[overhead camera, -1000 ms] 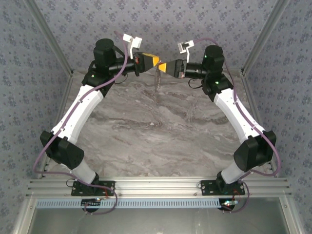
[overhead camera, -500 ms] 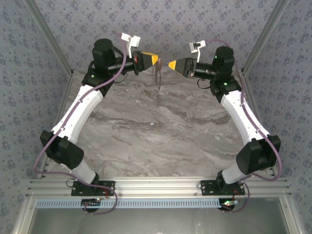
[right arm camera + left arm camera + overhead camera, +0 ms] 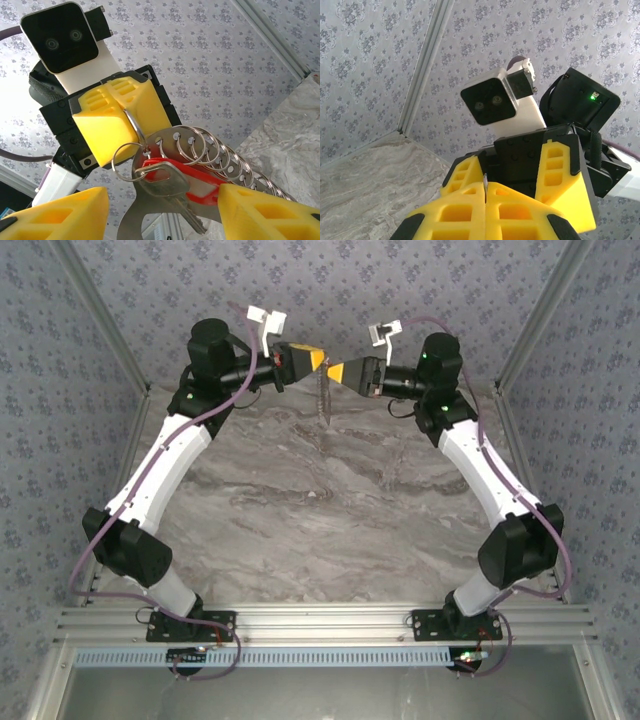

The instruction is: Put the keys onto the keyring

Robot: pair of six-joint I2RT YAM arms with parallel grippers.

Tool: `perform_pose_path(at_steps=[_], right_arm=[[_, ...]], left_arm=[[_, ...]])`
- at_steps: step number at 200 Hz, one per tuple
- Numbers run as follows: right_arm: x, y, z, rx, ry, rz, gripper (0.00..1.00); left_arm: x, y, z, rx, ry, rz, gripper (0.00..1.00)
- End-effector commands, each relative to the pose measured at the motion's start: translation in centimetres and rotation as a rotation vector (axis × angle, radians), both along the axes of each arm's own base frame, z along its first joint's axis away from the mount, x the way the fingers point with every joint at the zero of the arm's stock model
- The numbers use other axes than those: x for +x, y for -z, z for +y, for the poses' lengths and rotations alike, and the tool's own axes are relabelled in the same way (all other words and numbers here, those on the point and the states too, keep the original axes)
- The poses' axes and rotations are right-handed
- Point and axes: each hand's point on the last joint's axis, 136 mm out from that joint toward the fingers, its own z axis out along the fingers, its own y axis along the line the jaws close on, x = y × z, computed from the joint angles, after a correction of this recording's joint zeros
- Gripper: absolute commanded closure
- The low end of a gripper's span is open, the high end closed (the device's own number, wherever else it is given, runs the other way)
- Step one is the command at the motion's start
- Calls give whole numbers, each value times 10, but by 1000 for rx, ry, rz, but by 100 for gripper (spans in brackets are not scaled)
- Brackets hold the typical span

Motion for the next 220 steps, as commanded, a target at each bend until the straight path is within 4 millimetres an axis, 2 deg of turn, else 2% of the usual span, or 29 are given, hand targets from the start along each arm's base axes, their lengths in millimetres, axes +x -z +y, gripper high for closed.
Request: perform_pose_path(at_steps=[1,46,73,103,166,220], right_arm=[[-4,-19,4,29,-20,-56,39],[-3,-17,5,34,-31,-50,45],[0,-20,5,52,-37,-45,63],[2,-21,4,62,-40,-39,78],[0,-20,4,60,-51,-32,99],[-7,-16,11,48,-69,-24,100]], left_arm=[[-20,-35,8,-53,18,-92,100],[-20,-36,8,-62,21,-95,100],[-18,-37,8,-68,20,-97,100],[-17,-38,8,-73,18,-95,100],[-14,-39,10,-77,10,-95,100],[-14,-39,11,-79,6,-96,100]])
